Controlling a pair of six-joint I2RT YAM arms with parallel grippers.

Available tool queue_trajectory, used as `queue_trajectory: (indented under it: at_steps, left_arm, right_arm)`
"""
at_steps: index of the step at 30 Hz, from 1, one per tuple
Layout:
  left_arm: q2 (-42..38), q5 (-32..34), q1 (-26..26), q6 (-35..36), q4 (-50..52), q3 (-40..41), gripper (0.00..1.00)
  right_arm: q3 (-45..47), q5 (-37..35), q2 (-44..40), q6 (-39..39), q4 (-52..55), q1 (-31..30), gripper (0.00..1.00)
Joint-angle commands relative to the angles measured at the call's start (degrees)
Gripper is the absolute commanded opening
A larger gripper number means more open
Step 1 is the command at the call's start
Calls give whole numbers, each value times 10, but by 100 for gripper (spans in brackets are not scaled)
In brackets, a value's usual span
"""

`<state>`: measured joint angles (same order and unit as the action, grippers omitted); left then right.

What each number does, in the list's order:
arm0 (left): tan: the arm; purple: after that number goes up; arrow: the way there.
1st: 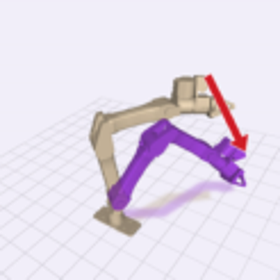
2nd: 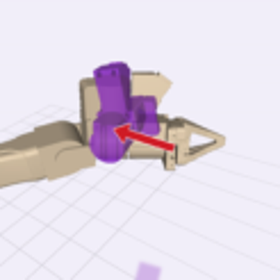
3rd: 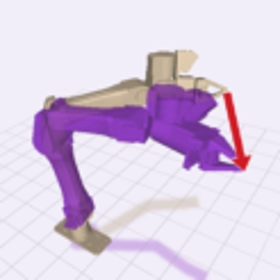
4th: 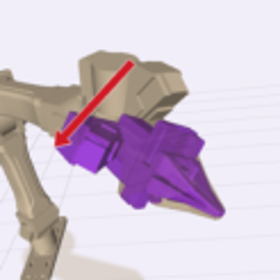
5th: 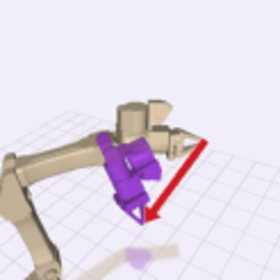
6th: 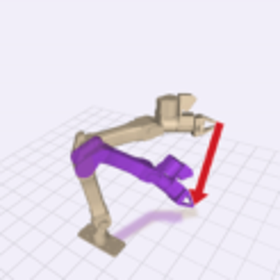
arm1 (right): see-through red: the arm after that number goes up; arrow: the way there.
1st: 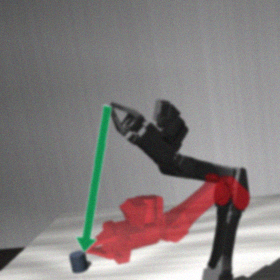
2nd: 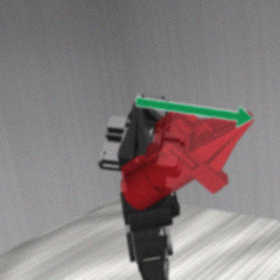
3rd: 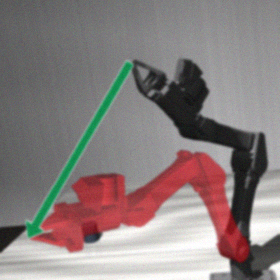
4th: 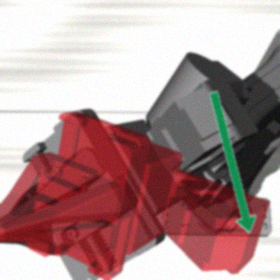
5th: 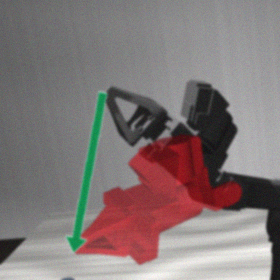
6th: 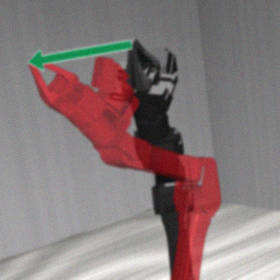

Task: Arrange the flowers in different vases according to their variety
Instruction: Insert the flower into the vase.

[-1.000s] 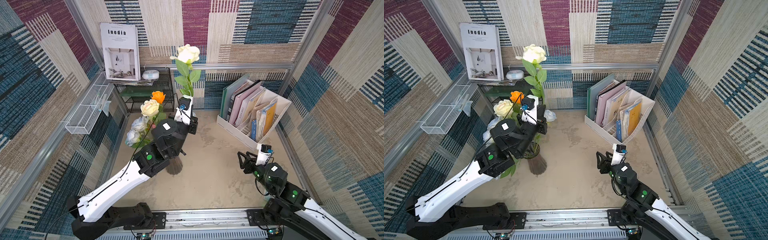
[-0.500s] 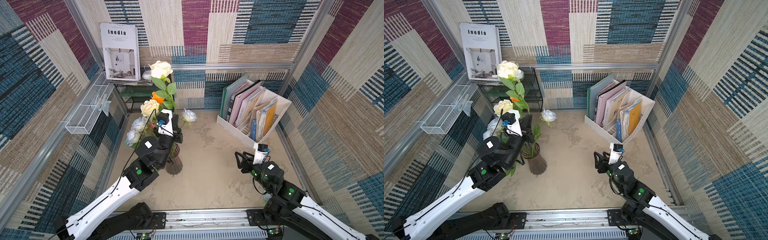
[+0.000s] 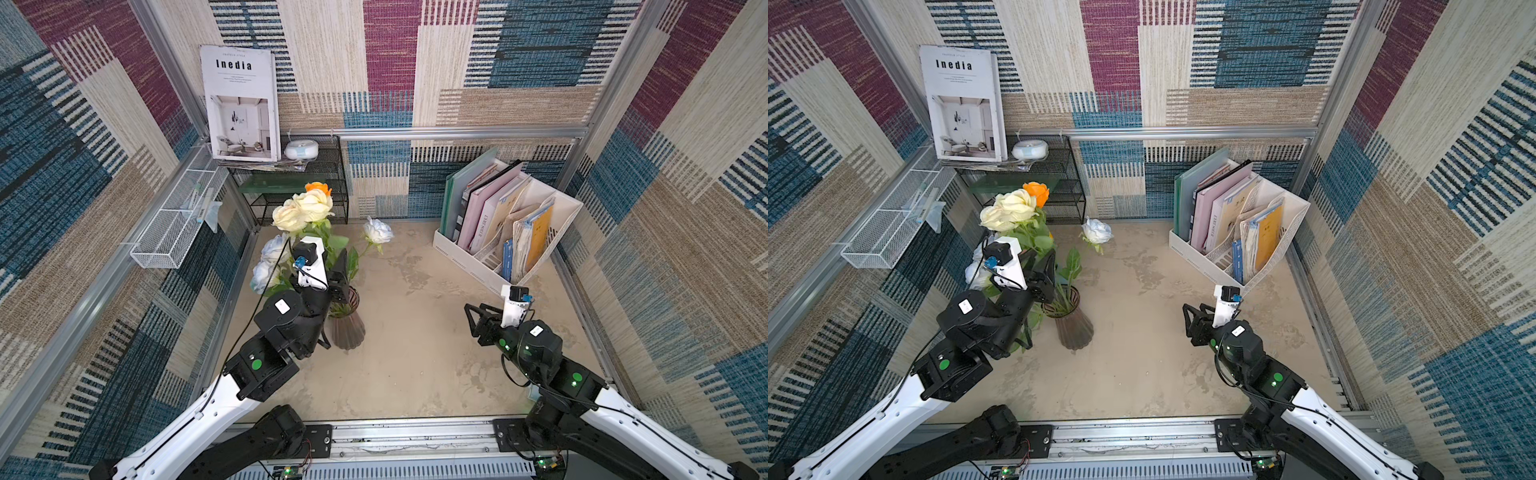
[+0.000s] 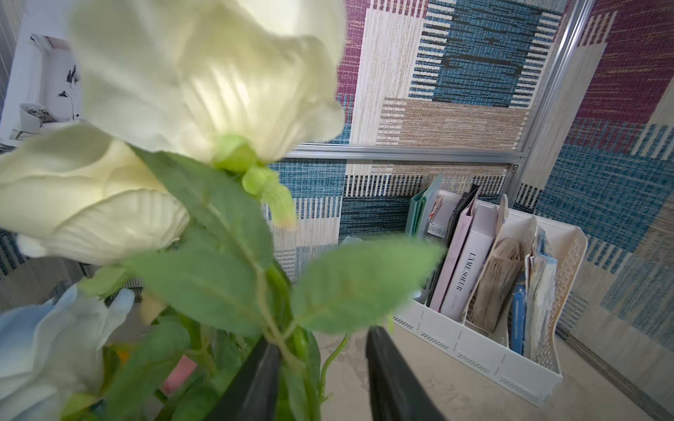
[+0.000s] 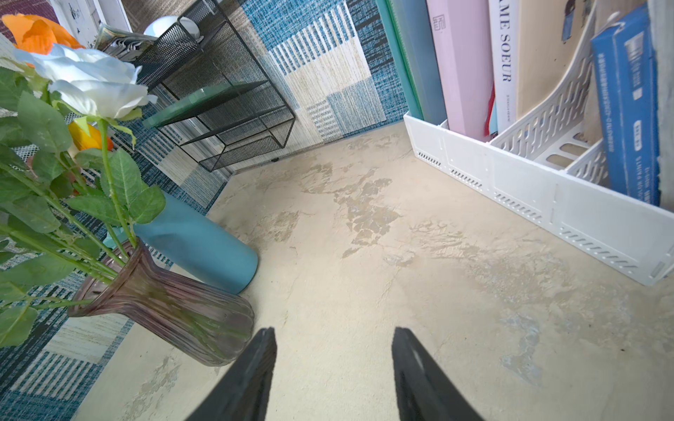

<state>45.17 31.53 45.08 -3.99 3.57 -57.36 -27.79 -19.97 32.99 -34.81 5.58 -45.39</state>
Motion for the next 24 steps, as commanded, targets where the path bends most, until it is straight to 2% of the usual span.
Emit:
queue_trajectory:
  at_steps: [1, 6, 8, 13, 17, 19, 20, 21, 24]
  left_arm:
    - [-9, -24, -1, -47, 104, -37, 62]
    - [-29, -123, 0, -105, 220, -103, 69]
    - [-47, -134, -1, -127, 249, -117, 71]
    - [-110, -98, -1, -141, 300, -135, 75]
    - [-132, 12, -1, -142, 363, -166, 79]
    - [-139, 53, -1, -132, 362, -167, 85]
    - [-140, 56, -1, -116, 350, -163, 89]
    - [-133, 47, -1, -102, 343, -163, 99]
    - [-90, 2, -1, -95, 371, -190, 99]
  right_arm:
    - [-6, 13, 8, -2, -24, -1, 57]
    - [-9, 21, 15, -1, -25, 0, 57]
    - [-14, 21, 17, 2, -23, -1, 58]
    - [-18, 26, 19, 7, -21, -1, 59]
    - [-28, 28, 22, 23, -15, 0, 61]
    - [-35, 27, 26, 31, -10, -1, 62]
    - [-38, 27, 28, 35, -7, -1, 63]
    - [-42, 28, 31, 39, -4, 0, 63]
    - [-51, 30, 39, 46, 2, -1, 64]
